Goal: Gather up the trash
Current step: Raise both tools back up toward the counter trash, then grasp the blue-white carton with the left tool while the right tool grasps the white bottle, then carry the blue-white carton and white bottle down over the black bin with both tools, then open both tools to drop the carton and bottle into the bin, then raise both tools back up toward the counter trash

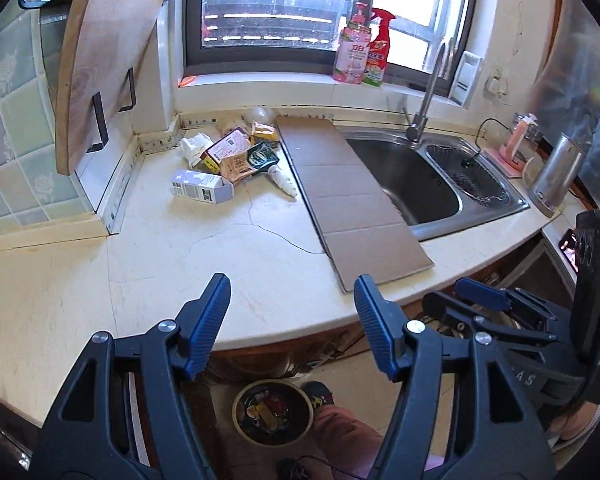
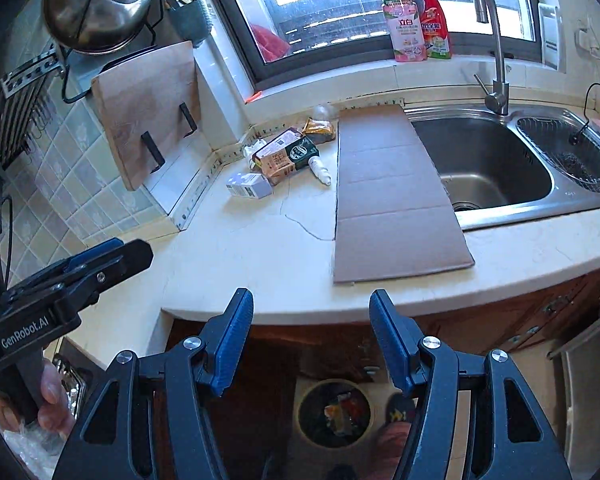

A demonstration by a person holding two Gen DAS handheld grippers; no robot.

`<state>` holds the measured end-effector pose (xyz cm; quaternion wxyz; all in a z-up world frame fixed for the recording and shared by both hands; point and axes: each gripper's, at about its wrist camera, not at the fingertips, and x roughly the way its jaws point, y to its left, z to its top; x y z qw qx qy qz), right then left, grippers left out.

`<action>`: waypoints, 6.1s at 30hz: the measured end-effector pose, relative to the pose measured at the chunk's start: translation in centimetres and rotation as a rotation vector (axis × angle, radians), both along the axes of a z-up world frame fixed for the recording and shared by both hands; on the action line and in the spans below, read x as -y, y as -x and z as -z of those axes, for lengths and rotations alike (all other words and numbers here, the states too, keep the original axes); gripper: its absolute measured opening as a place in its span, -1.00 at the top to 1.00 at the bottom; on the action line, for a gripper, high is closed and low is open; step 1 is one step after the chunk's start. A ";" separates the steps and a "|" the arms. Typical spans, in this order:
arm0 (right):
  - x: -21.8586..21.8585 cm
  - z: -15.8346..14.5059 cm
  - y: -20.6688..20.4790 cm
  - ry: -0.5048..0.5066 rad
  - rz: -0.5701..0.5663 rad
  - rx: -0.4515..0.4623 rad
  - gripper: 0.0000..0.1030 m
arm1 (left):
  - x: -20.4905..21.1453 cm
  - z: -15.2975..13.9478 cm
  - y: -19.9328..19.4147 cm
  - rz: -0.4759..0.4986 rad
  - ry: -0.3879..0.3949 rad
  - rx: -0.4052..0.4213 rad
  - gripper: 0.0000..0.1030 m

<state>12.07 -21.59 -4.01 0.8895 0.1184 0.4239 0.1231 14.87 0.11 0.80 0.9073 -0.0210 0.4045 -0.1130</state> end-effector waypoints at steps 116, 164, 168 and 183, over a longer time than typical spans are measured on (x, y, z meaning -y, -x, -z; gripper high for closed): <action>-10.1 17.7 2.6 0.205 -0.374 -0.366 0.54 | -5.1 19.8 5.8 -0.223 0.065 -0.446 0.40; -10.2 46.5 0.6 0.092 -0.312 -0.635 0.08 | -7.5 49.3 5.1 -0.386 0.044 -0.728 -0.19; -9.5 43.2 0.6 0.085 -0.290 -0.621 0.08 | -7.2 45.0 4.8 -0.373 0.047 -0.704 -0.19; -5.7 24.2 2.3 0.051 -0.254 -0.457 0.08 | -3.4 23.9 5.2 -0.253 0.056 -0.543 -0.19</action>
